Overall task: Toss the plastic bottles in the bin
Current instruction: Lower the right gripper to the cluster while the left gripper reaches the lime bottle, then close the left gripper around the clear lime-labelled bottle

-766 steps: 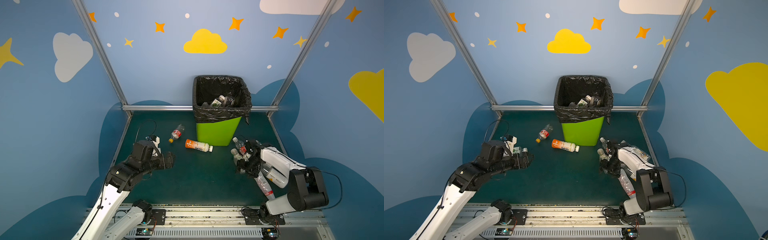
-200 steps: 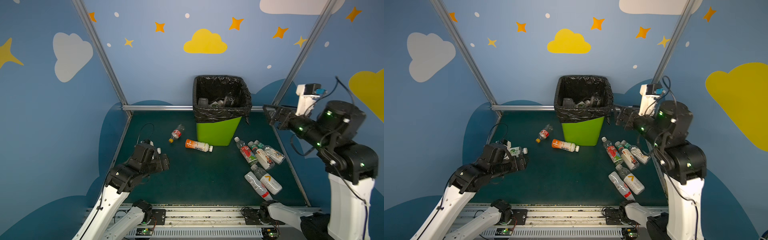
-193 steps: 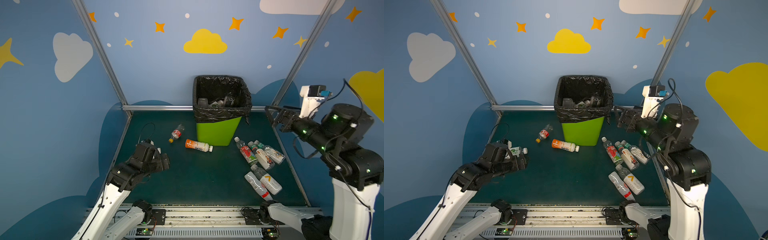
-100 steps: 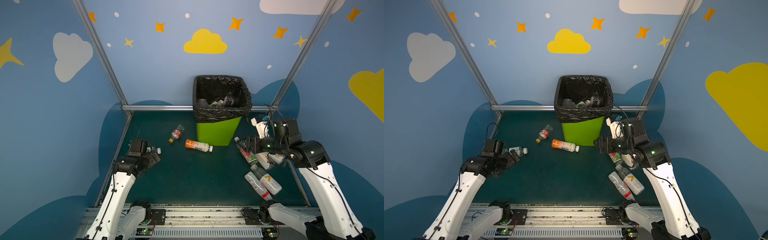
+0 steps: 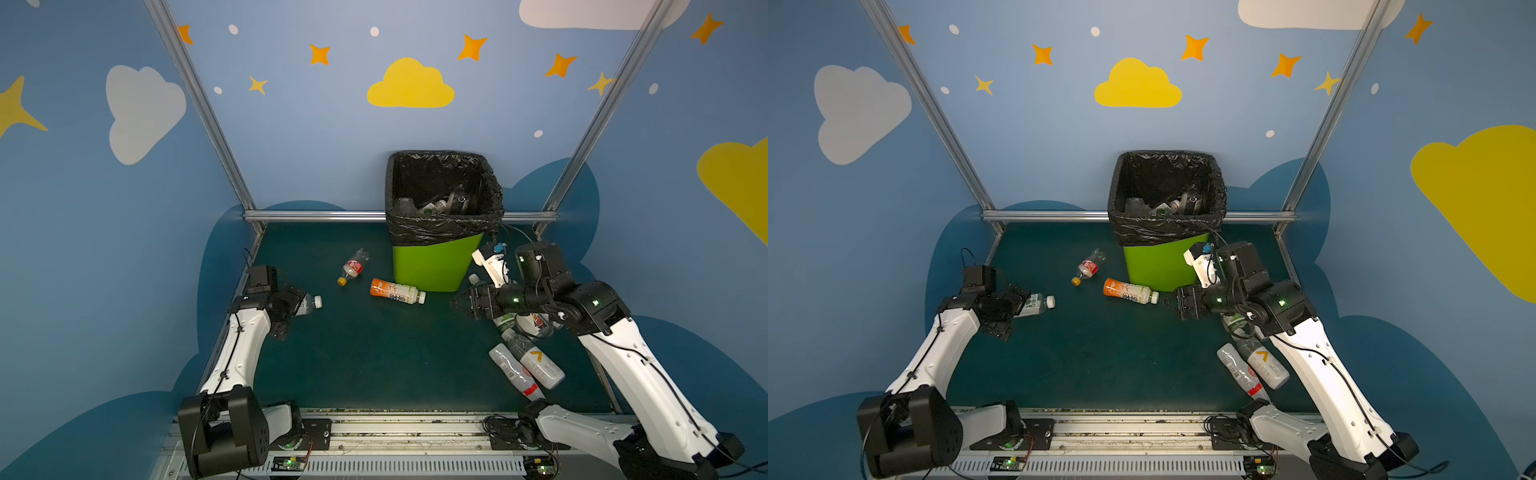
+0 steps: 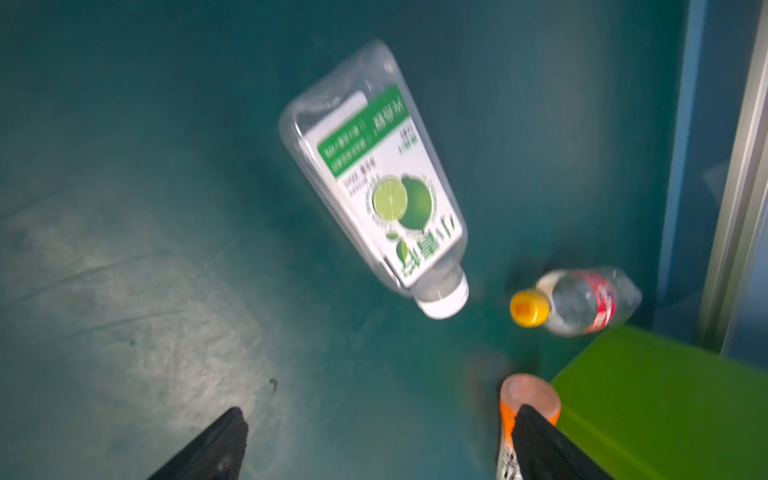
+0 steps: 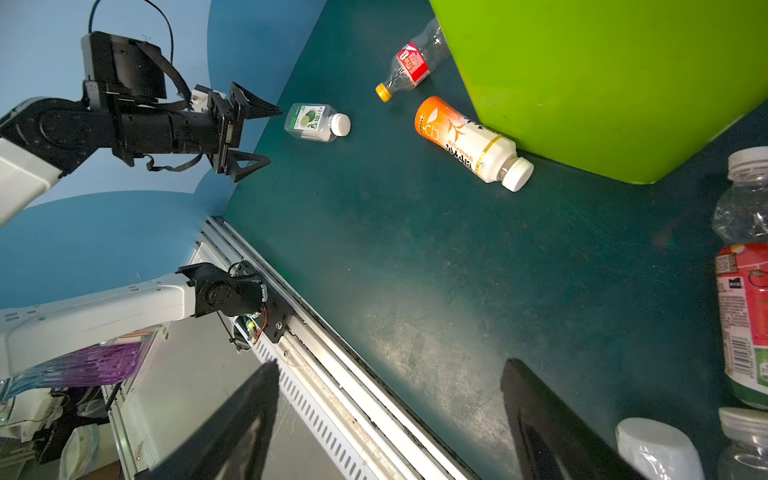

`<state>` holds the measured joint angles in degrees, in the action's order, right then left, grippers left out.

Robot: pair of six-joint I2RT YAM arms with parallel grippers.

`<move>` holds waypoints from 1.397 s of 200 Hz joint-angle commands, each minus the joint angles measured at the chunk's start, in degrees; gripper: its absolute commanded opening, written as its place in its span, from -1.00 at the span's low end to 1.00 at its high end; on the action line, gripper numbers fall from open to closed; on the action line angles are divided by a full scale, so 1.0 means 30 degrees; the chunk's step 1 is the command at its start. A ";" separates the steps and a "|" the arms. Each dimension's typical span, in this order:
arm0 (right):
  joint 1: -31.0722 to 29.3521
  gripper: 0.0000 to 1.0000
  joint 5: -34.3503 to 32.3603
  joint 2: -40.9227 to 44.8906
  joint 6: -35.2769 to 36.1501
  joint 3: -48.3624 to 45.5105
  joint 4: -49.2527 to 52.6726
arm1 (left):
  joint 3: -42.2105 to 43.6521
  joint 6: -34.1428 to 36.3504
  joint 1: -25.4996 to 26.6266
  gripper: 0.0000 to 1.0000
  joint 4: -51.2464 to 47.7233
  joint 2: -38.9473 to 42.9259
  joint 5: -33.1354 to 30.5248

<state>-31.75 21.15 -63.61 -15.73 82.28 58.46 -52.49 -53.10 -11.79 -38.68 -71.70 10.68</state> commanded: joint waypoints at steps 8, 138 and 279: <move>-0.0111 0.71 0.0009 0.0003 0.0714 0.0213 -0.0240 | -0.0894 -0.0835 -0.0775 1.00 0.0786 -0.0955 0.0362; 0.0181 0.73 -0.1448 -0.0725 0.2201 0.1284 0.0413 | -0.3772 -0.0090 -0.1479 1.00 0.1466 -0.7161 0.2825; 0.0649 0.73 -0.2324 -0.0481 0.2025 0.1167 0.0439 | -0.5042 0.0526 -0.1644 0.96 0.1568 -1.0711 0.2881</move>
<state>-30.28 15.18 -65.67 -10.02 85.36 59.00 -65.95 -52.73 -16.36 -33.12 -102.76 18.92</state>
